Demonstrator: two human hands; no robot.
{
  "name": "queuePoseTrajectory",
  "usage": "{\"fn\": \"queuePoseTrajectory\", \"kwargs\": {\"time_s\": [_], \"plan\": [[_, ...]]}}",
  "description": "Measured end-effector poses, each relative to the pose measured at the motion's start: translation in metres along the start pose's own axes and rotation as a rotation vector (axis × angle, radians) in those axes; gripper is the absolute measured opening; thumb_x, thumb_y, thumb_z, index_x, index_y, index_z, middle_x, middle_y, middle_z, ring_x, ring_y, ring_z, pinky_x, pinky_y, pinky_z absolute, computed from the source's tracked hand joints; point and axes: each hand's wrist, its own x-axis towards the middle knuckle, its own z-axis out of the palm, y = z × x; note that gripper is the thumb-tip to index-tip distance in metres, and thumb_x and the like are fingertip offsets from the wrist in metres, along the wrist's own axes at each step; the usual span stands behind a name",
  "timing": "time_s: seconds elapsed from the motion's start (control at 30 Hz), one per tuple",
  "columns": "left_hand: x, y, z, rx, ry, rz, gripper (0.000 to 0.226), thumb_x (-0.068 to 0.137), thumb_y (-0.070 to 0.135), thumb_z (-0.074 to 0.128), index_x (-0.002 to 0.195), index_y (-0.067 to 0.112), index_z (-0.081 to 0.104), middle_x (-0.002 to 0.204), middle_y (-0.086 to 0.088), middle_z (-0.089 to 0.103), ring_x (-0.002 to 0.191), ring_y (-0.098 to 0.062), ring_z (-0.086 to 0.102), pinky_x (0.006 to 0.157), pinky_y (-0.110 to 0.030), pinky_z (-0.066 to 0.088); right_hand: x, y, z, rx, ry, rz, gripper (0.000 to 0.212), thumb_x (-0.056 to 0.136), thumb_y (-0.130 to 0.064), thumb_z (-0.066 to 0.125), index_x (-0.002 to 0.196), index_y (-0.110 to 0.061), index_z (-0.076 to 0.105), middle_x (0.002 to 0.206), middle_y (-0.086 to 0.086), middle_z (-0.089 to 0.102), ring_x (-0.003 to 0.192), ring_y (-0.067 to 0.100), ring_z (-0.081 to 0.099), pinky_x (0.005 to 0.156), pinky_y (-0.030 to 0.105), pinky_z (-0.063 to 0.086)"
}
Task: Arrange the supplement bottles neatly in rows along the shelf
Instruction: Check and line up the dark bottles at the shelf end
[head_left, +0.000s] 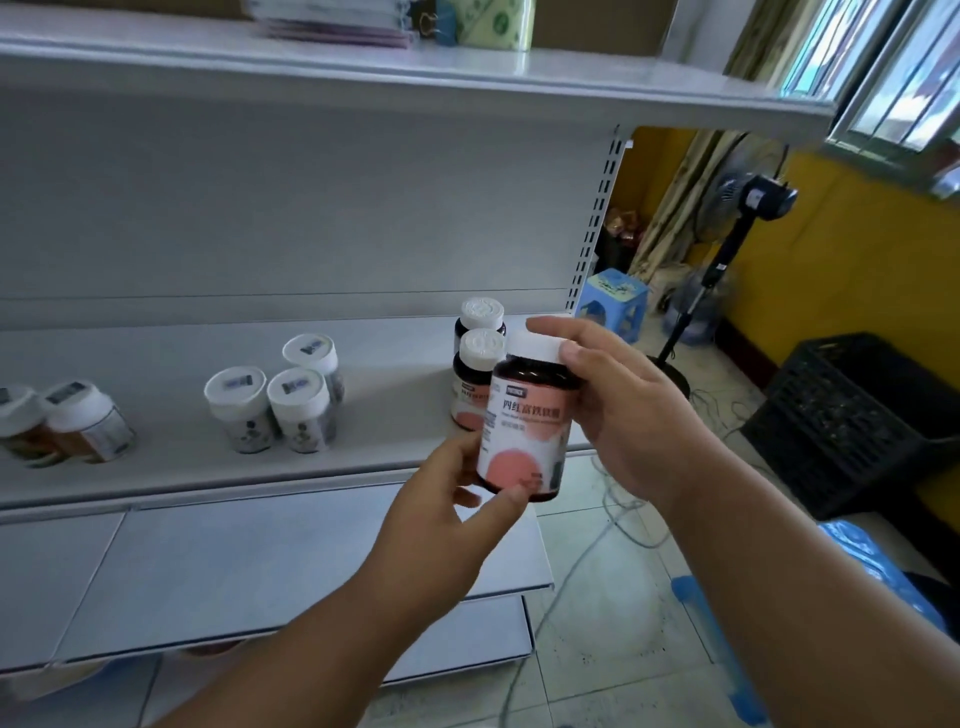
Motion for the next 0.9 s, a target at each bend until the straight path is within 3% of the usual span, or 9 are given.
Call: {"fn": "queuePoseTrajectory", "kwargs": {"time_s": [0.03,0.2,0.3,0.43,0.53,0.63,0.7,0.8,0.9], "plan": [[-0.003,0.001,-0.002,-0.066,-0.043,-0.024,0.051,0.073,0.063,0.064,0.120,0.046,0.055,0.112,0.023,0.068,0.104,-0.005,0.063,0.091,-0.035,0.053,-0.002,-0.002,0.002,0.047,-0.004,0.011,0.025,0.098,-0.018,0.048,0.118,-0.013,0.062,0.104,0.006,0.069,0.096,0.020,0.064,0.087,0.037,0.052],[-0.012,0.008,-0.005,-0.198,-0.117,-0.082,0.042,0.084,0.046,0.068,0.120,0.040,0.048,0.104,0.027,0.070,0.096,0.003,0.066,0.081,-0.019,0.046,-0.006,-0.004,0.018,0.063,0.070,0.003,0.024,0.089,-0.018,0.065,0.112,-0.012,0.058,0.100,0.017,0.066,0.090,0.027,0.066,0.088,0.053,0.053],[-0.013,0.008,-0.011,-0.241,-0.099,-0.095,0.028,0.091,0.044,0.065,0.116,0.035,0.057,0.104,0.020,0.072,0.095,-0.004,0.067,0.084,-0.020,0.049,-0.008,-0.004,0.025,0.184,-0.023,0.082,0.027,0.097,-0.020,0.052,0.121,-0.009,0.056,0.115,0.025,0.062,0.099,0.040,0.061,0.094,0.064,0.046],[-0.014,-0.001,-0.017,-0.295,-0.110,-0.076,0.049,0.076,0.068,0.050,0.120,0.048,0.062,0.118,0.015,0.069,0.109,-0.016,0.063,0.102,-0.045,0.047,-0.005,-0.009,0.029,0.185,0.011,0.076,0.037,0.083,-0.023,0.064,0.117,-0.010,0.058,0.103,0.021,0.067,0.092,0.037,0.062,0.093,0.057,0.048],[-0.014,-0.001,-0.015,-0.373,-0.103,-0.058,0.062,0.068,0.068,0.060,0.123,0.040,0.057,0.116,0.012,0.070,0.110,-0.022,0.063,0.100,-0.042,0.049,-0.003,-0.008,0.035,0.127,0.065,0.070,0.046,0.076,-0.030,0.073,0.116,-0.011,0.060,0.107,0.020,0.068,0.098,0.038,0.066,0.093,0.059,0.050],[-0.013,-0.004,-0.015,-0.499,-0.072,-0.066,0.060,0.073,0.057,0.062,0.122,0.023,0.060,0.113,-0.003,0.072,0.110,-0.036,0.061,0.093,-0.045,0.048,-0.005,-0.005,0.037,0.250,-0.012,0.157,0.039,0.090,-0.032,0.060,0.122,-0.009,0.060,0.116,0.022,0.064,0.102,0.039,0.061,0.099,0.062,0.044],[-0.015,-0.006,-0.016,-0.607,-0.088,-0.103,0.055,0.084,0.053,0.055,0.125,0.017,0.062,0.115,-0.013,0.070,0.107,-0.038,0.064,0.087,-0.043,0.048,-0.006,-0.007,0.036,0.350,-0.050,0.196,0.041,0.093,-0.026,0.054,0.126,-0.003,0.054,0.115,0.023,0.061,0.102,0.037,0.057,0.102,0.063,0.039],[-0.017,-0.003,-0.017,-0.671,-0.111,-0.132,0.058,0.088,0.050,0.049,0.126,0.009,0.061,0.118,-0.020,0.069,0.106,-0.038,0.064,0.084,-0.042,0.048,-0.005,-0.010,0.034,0.317,-0.021,0.177,0.048,0.084,-0.026,0.065,0.122,0.002,0.055,0.106,0.023,0.062,0.098,0.040,0.057,0.101,0.066,0.039],[-0.016,-0.001,-0.014,-0.639,-0.130,-0.108,0.067,0.079,0.054,0.063,0.126,0.007,0.056,0.117,-0.018,0.069,0.102,-0.033,0.066,0.082,-0.040,0.048,-0.003,-0.009,0.037,0.255,-0.033,0.184,0.054,0.081,-0.031,0.067,0.119,0.006,0.058,0.102,0.023,0.063,0.098,0.042,0.059,0.099,0.065,0.041]]}}
